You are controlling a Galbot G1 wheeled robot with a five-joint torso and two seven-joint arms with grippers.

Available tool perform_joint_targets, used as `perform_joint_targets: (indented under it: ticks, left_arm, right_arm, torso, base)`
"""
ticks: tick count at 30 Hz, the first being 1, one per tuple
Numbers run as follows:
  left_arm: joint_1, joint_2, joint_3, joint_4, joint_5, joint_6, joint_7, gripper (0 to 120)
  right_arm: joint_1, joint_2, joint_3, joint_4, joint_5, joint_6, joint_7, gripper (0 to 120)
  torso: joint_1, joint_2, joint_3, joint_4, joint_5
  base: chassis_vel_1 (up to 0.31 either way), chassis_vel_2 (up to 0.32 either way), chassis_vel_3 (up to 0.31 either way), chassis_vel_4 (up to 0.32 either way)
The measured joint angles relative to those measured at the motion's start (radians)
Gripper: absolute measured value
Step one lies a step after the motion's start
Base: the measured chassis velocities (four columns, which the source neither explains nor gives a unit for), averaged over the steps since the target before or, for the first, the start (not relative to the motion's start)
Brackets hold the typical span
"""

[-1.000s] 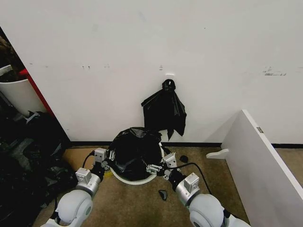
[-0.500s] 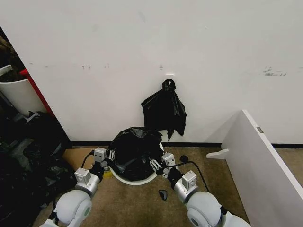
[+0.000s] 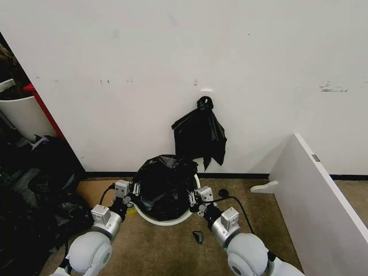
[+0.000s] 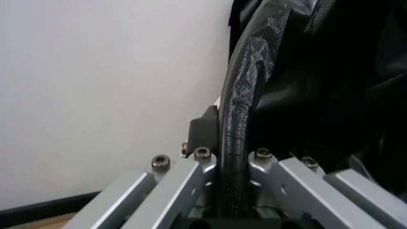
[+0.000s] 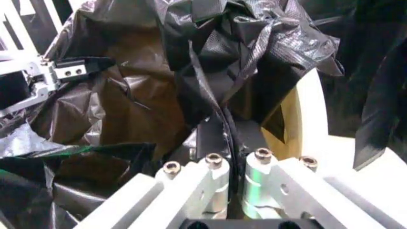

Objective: Place the garbage bag over the trash bin.

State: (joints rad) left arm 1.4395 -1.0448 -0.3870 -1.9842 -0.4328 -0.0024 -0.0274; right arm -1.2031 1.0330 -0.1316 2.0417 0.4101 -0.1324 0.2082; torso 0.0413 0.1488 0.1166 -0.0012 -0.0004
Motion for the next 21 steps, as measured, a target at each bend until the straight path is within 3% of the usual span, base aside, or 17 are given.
perform_joint_targets:
  ticks: [10,21]
  left_arm:
    - [0.000,-0.001,0.000,0.000,-0.001,-0.006,-0.001,1]
    - [-0.001,-0.011,-0.017,0.016,-0.031,-0.024,-0.011,1]
  right_arm:
    - [0.002,0.001,0.000,0.016,0.068,-0.010,0.027,0]
    - [-0.041,-0.008,0.079,0.080,0.206,-0.048,0.066,0]
  torso:
    - [0.000,0.000,0.000,0.0000,0.0001]
    - [0.000,0.000,0.000,0.0000,0.0000]
  base:
    - [0.000,0.000,0.000,0.000]
    - [0.000,0.000,0.000,0.000]
